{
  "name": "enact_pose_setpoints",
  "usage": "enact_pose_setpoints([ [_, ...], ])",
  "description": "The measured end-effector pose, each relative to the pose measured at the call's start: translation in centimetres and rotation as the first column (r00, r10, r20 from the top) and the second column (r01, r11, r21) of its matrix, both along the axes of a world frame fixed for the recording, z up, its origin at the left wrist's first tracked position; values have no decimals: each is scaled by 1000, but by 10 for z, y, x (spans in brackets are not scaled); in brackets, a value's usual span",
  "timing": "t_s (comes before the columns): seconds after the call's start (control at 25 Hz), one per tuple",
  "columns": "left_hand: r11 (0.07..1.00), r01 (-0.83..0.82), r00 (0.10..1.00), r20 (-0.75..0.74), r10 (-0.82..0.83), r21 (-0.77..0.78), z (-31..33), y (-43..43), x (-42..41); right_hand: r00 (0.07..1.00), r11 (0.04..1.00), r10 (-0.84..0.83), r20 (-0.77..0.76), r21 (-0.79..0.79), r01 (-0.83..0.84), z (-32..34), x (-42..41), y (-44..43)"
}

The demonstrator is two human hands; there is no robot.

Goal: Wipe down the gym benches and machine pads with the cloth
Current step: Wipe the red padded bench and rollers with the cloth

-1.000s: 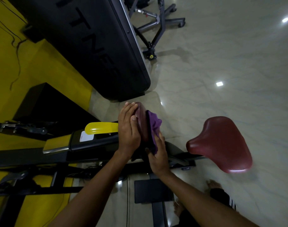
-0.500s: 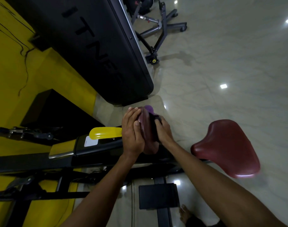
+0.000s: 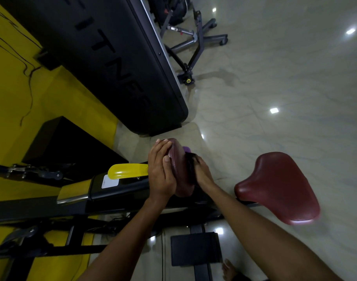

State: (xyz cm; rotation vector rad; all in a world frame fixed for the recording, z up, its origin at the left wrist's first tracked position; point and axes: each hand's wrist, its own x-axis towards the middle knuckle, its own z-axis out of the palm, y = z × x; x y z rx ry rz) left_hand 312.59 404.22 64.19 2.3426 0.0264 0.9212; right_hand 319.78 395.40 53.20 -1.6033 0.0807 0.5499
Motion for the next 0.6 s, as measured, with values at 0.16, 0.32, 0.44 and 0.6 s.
enact_pose_setpoints([
  [0.16, 1000, -4, 1000, -3, 4, 25, -1, 1, 0, 955, 979, -2, 298, 197, -59, 51, 9, -2],
  [0.32, 998, -24, 1000, -13, 25, 61, 0, 2, 1, 982, 978, -79, 169, 202, 44, 13, 8, 9],
  [0.44, 995, -55, 998, -31, 58, 83, 3, 0, 0, 997, 996, 67, -48, 66, -64, -23, 5, 2],
  [0.6, 978, -86, 986, -126, 111, 188, 13, 1, -3, 992, 994, 108, -68, 0, -108, -21, 1, -6],
])
